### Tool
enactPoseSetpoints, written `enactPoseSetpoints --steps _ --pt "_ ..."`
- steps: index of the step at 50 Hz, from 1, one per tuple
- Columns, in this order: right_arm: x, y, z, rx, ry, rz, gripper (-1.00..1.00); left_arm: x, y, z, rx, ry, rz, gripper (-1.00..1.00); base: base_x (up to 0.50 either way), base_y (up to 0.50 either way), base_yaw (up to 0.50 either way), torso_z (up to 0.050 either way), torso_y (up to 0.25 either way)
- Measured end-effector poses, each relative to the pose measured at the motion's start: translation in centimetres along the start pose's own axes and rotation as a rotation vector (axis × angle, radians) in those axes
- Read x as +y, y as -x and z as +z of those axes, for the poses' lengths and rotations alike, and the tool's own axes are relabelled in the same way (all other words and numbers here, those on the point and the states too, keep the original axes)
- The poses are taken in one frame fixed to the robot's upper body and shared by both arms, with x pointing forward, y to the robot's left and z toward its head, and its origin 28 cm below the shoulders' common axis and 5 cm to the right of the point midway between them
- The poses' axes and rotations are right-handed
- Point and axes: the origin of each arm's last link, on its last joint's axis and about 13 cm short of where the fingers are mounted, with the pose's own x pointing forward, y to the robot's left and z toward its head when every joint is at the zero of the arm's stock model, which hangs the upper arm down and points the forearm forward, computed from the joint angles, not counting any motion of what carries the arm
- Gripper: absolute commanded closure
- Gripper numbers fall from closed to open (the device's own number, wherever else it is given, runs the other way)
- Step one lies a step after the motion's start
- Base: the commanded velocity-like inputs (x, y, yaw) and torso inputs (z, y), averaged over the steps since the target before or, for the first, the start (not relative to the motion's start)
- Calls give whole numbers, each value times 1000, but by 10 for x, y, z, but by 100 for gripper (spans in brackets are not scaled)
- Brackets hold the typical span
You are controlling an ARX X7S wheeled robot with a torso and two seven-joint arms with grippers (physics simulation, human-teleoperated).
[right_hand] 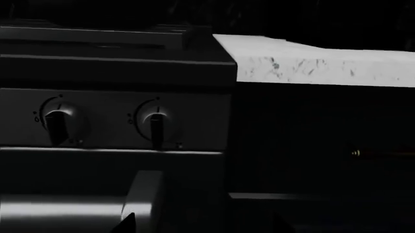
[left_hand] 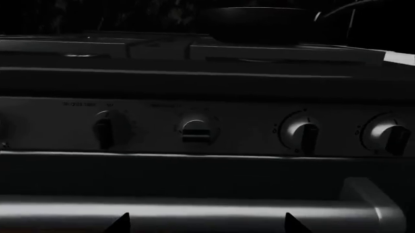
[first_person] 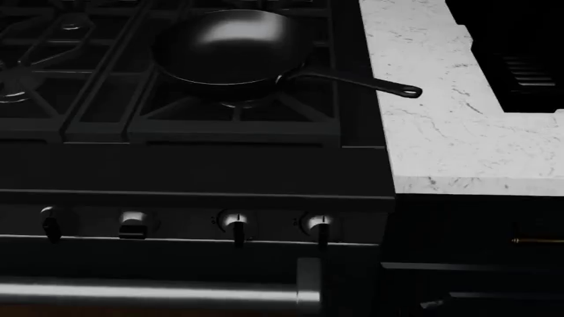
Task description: Pick the salami from the plate and place it in the pan.
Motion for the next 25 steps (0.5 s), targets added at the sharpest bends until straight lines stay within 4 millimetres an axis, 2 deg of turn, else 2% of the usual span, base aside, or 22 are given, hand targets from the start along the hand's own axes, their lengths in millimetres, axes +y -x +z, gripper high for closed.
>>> enactPoseSetpoints --steps 7,25 --pt "-1 2 -2 9 10 -6 -100 -1 -1 -1 4 8 -1 -100 0 0 0 0 0" --pt "-1 1 -2 18 26 -13 -100 2 -2 1 25 19 -17 -100 0 0 0 50 0"
